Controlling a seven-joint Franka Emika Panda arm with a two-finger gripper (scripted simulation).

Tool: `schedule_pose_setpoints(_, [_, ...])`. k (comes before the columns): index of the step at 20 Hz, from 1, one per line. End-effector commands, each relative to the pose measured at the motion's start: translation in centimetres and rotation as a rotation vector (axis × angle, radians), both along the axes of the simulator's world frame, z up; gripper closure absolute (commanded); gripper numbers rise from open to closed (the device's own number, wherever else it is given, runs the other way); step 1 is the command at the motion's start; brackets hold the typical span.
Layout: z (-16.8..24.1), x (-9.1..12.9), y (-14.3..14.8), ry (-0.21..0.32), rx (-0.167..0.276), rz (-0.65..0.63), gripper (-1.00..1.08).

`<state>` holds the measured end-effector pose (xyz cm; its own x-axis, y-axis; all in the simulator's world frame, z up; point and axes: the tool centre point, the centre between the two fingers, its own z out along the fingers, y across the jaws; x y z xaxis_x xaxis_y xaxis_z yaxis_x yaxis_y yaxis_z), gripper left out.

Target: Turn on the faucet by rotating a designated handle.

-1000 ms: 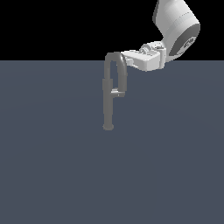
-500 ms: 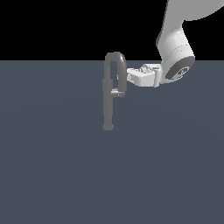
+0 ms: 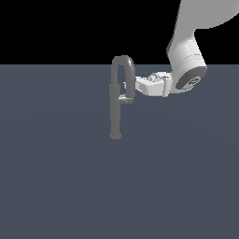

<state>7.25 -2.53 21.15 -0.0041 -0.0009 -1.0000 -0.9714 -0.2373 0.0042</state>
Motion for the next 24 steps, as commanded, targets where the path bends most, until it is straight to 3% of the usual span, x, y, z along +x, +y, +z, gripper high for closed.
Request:
schedule_pose_setpoints(1, [0.2,-0.3,-0.1,0.000,0.000,0.000,1.08])
schedule_pose_setpoints(24, [1.4,-4.7,-1.1,-0.002,0.000,-0.001,1.08])
